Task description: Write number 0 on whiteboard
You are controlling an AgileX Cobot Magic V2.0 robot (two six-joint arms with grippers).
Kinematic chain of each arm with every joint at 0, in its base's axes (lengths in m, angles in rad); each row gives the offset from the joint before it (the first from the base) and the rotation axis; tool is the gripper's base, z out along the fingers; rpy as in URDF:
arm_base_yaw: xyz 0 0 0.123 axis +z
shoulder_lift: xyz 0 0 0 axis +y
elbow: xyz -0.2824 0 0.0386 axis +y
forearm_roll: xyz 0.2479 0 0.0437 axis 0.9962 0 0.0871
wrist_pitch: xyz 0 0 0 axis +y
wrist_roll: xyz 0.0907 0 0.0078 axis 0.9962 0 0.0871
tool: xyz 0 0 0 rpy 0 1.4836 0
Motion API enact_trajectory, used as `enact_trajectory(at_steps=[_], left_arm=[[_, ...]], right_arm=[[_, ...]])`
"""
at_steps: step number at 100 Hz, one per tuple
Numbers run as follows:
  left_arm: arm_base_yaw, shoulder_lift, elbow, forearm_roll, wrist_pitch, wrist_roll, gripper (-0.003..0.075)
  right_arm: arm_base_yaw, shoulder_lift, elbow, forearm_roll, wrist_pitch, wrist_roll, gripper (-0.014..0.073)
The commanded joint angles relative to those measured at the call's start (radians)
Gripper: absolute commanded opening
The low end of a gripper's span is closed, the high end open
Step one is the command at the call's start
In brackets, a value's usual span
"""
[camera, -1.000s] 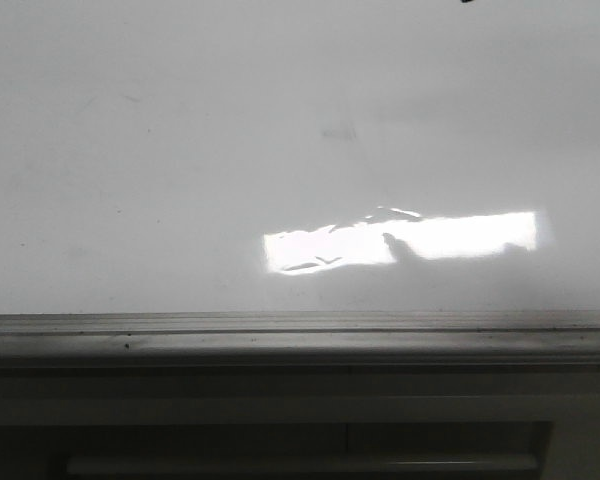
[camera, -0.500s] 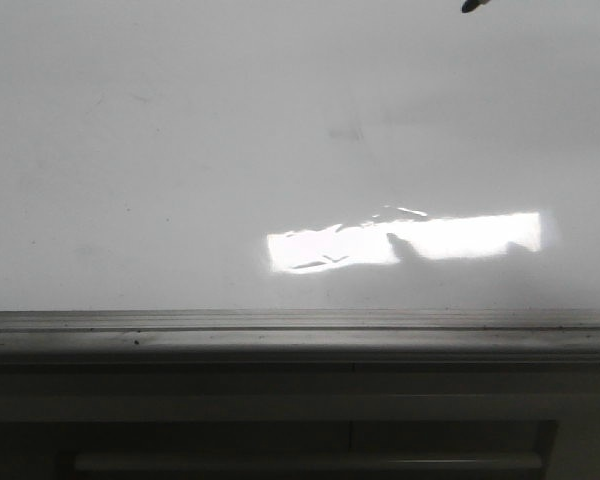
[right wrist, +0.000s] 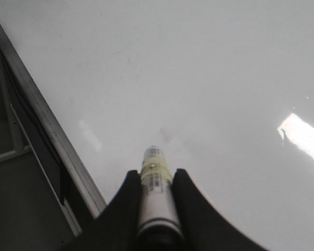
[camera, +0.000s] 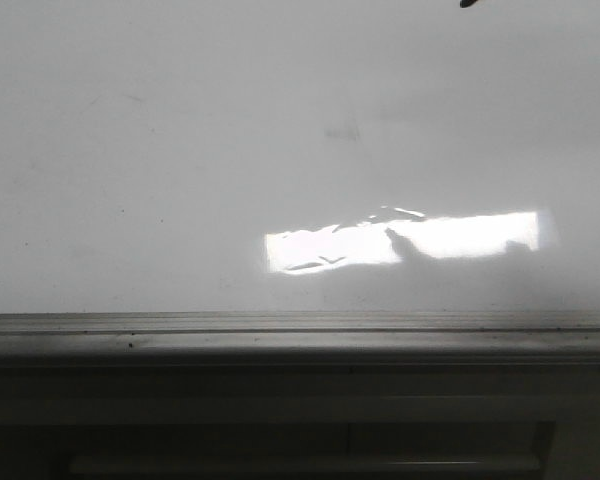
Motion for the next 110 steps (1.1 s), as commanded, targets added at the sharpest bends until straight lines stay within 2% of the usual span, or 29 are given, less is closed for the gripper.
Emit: enact_trajectory(at_steps=[1, 41, 60, 70, 87, 110], left_arm=[[0.002, 0.013, -0.024, 0.011, -0.074, -0.010, -0.0020], [0.002, 0.013, -0.024, 0.011, -0.074, -0.010, -0.0020], [0.002, 0.013, -0.024, 0.011, -0.074, -0.010, -0.0020], [0.002, 0.013, -0.024, 0.011, -0.074, -0.010, -0.0020], [0.002, 0.013, -0.024, 0.011, -0.074, -0.010, -0.0020], [0.002, 0.013, -0.024, 0.011, -0.074, -0.010, -0.0020]], right_arm=[[-0.001, 0.007, -0.026, -0.008, -0.083, -0.002, -0.0047], [-0.001, -0.011, -0.025, -0.001, -0.033, -0.002, -0.0047], [-0.002, -0.021, -0.023, -0.154, -0.007, 0.031, -0.0047], [-0.040, -0.018, -0.023, -0.202, -0.012, 0.033, -0.0047], [-0.118, -0.018, -0.023, -0.189, -0.109, 0.046, -0.0047], [-0.109, -0.010, -0.023, -0.084, -0.172, 0.056, -0.0047]])
